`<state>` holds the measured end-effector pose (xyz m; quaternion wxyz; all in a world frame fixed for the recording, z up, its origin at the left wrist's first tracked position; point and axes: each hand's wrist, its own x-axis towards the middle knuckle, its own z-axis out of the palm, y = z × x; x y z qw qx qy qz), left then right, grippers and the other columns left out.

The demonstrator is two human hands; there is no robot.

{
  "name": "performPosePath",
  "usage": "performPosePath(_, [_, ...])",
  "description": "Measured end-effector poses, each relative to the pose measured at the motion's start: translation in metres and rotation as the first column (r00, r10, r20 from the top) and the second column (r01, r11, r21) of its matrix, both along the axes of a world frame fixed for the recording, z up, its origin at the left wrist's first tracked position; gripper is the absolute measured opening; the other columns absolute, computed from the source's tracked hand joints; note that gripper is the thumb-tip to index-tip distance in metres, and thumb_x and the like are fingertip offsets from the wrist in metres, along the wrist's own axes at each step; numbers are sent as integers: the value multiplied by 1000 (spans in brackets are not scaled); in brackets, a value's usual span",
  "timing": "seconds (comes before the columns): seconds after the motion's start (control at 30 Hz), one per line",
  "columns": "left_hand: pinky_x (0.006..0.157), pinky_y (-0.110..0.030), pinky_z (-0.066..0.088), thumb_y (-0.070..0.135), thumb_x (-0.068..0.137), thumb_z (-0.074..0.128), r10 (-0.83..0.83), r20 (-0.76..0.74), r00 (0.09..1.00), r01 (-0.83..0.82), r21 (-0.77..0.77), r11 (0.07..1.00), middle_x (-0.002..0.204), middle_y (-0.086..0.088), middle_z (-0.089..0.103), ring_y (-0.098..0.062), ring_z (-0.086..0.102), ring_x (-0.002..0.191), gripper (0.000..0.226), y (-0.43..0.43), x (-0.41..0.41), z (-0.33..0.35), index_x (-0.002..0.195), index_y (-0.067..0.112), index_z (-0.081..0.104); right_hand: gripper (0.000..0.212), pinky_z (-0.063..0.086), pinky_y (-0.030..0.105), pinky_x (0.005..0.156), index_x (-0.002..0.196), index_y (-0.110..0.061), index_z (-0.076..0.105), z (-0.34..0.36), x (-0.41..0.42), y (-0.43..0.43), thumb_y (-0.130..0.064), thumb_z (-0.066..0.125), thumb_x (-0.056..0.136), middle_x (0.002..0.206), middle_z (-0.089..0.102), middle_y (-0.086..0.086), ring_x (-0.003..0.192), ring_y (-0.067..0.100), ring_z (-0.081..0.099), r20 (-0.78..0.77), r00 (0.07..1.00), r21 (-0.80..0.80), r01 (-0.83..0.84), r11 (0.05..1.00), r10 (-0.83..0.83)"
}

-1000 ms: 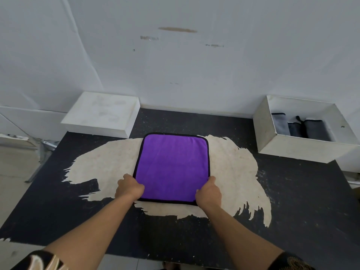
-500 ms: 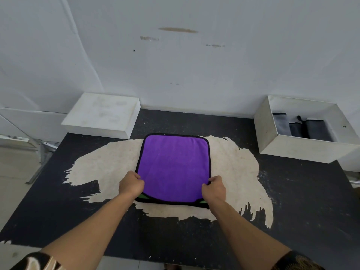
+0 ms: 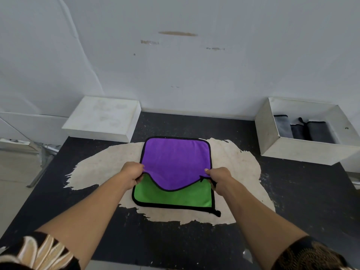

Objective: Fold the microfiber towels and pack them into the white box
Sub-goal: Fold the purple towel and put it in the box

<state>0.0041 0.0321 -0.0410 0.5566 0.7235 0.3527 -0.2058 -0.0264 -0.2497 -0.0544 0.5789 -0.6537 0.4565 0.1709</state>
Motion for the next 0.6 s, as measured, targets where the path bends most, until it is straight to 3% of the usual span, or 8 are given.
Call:
performPosePath(0.1, [40,-20,40,0,94,53,-50,-48,998,51,34,998,75,-9,57,-14,48,56,17,3,6,4,99,5,68,13,44,26,45,82,-4,61,1,3,-5,-10,69,90,78,63,12,60,19,57,-26,1000,11,-12,1000,12])
performPosePath(0.17, [53,-27,50,4,89,64,-71,-39,997,75,96,993,84,-13,64,-20,58,66,5,6,7,3,93,2,66,11,45,25,44,84,-3,62,1,1,-6,-9,68,91,82,64,13,63,20,60,-30,1000,38,-1,999,2])
performPosePath(0.27, [80,-38,56,21,86,73,-148,10,989,140,265,954,97,-13,69,-29,65,89,21,8,5,-3,94,3,67,6,55,31,44,87,2,60,-4,-4,-6,-1,63,91,90,63,18,69,27,67,-16,1000,121,26,992,-24])
performPosePath(0.37, [92,-40,53,23,89,71,-164,74,984,140,257,956,109,-15,69,-31,64,99,27,4,3,-8,104,1,69,11,61,47,67,90,9,61,-9,-7,0,12,56,82,89,64,21,73,35,65,12,998,162,63,985,-66])
performPosePath(0.5, [94,-40,52,-4,87,59,-190,46,981,178,188,966,118,-17,62,-34,61,108,42,-3,4,-3,129,1,56,29,53,44,85,93,4,61,-5,-7,2,9,46,69,100,63,21,92,39,61,-30,997,204,79,976,-75])
performPosePath(0.6, [77,-36,57,-11,83,49,-191,33,981,186,126,975,115,-14,64,-31,63,99,38,-2,12,3,112,4,68,19,57,41,78,101,-4,63,2,0,0,-5,56,83,98,69,15,93,35,66,-71,996,256,69,964,-52])
